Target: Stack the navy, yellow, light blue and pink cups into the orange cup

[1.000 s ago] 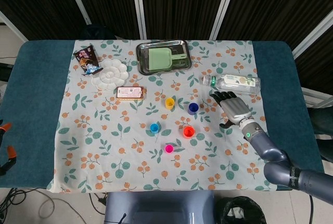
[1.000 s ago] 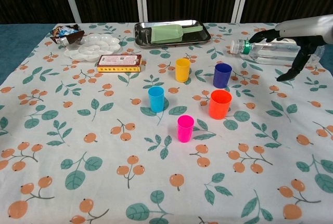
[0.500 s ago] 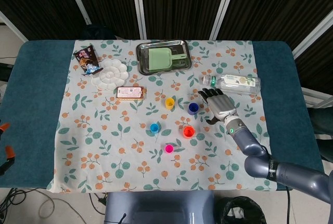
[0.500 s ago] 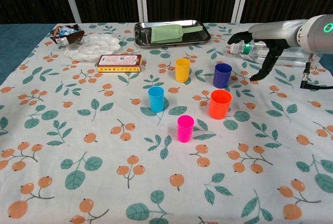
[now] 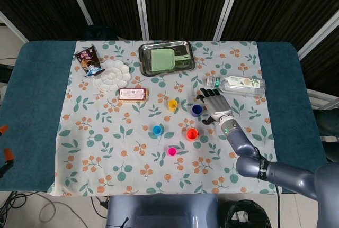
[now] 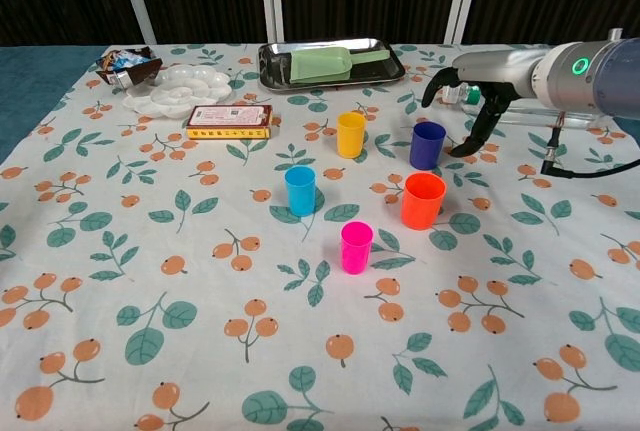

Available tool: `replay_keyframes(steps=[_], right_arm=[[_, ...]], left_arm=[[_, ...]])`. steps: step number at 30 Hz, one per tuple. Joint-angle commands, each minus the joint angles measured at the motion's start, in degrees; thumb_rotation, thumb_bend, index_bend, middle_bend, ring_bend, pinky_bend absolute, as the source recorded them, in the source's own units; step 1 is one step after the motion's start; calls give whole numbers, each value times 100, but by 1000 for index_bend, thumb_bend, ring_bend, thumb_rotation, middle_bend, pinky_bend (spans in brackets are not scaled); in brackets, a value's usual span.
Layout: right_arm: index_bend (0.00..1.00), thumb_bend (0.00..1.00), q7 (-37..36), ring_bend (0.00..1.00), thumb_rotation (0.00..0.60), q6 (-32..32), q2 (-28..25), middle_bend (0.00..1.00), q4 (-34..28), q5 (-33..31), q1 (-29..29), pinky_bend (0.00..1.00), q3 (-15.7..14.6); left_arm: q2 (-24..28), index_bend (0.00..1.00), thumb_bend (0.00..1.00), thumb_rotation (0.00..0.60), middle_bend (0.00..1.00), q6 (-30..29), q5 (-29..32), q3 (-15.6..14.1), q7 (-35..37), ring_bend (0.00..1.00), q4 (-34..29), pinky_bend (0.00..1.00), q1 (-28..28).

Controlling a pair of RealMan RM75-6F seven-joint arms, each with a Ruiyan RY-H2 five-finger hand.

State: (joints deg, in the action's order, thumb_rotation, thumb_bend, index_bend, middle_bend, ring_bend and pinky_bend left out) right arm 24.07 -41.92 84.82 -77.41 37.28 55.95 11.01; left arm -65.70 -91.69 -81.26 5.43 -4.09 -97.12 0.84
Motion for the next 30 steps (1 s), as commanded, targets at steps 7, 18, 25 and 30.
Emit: replay_keyframes(steps=[7, 18, 25, 30], right_arm=[[268, 358, -4, 20, 600, -88, 211, 0, 197, -51, 94, 51, 50], [329, 399, -46, 30, 600, -7, 503, 0, 509, -111, 208, 61, 73], [365, 404, -68, 35, 600, -6, 607, 0, 651, -107, 251, 61, 101], [370, 405, -48, 35, 600, 28, 630, 0, 728, -150, 259, 61, 73]], left_arm=[[0, 190, 614, 600, 84, -5, 14, 4, -2, 4, -5, 0, 5], [11, 190, 614, 600, 84, -1, 57, 26, 24, 4, 4, 0, 9], [16, 190, 614, 600, 84, 1, 67, 36, 32, 4, 7, 0, 6], [19, 190, 614, 600, 84, 5, 76, 38, 37, 4, 7, 0, 6]])
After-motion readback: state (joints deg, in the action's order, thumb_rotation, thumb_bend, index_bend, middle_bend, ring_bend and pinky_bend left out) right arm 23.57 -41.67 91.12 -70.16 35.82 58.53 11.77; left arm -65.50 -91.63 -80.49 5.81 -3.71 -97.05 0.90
